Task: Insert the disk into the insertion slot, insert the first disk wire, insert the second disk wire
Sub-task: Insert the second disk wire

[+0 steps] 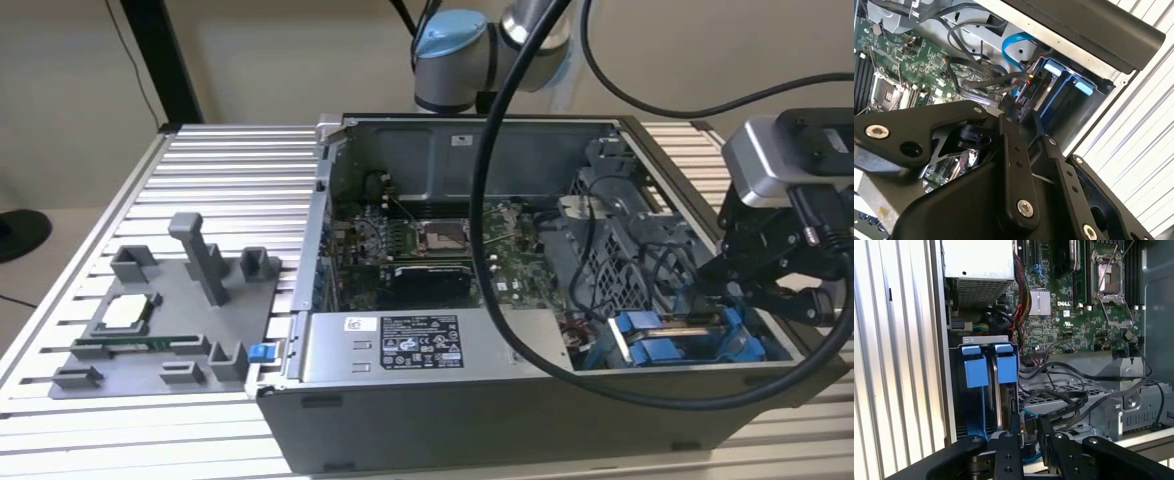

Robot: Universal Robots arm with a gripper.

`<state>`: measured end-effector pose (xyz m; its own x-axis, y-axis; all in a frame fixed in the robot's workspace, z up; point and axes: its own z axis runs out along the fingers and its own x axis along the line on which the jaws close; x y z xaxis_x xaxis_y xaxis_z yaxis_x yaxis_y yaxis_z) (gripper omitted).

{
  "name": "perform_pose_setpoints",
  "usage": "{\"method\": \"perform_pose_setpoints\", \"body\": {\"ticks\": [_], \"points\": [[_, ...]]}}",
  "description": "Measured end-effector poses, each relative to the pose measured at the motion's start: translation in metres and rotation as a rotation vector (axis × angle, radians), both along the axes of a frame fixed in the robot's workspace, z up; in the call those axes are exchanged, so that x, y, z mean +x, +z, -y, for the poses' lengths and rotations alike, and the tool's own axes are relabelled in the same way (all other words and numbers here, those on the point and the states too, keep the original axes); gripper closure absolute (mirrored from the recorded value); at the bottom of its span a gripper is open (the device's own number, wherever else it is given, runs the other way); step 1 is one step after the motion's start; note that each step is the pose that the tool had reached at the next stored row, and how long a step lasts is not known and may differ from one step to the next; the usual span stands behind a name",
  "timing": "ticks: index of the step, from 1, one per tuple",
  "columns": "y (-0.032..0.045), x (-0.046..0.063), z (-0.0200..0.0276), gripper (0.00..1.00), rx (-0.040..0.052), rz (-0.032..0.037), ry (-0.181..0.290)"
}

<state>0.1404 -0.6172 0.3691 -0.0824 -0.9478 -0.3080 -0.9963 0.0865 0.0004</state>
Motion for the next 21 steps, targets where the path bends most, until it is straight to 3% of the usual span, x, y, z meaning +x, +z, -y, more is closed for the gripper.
{"method": "perform_pose_setpoints", "body": {"ticks": [10, 15, 19, 21], "points": [[-0.0005, -0.002, 0.0000, 1.00, 0.0091, 0.0046, 0.000], [-0.0017, -0.011, -0.0001, 1.00, 0.0098, 0.0046, 0.000], [-0.0045, -0.018, -0.0003, 1.00, -0.0031, 0.0068, 0.004], [-0.0050, -0.019, -0.0009, 1.00, -0.0212, 0.0140, 0.009]]}}
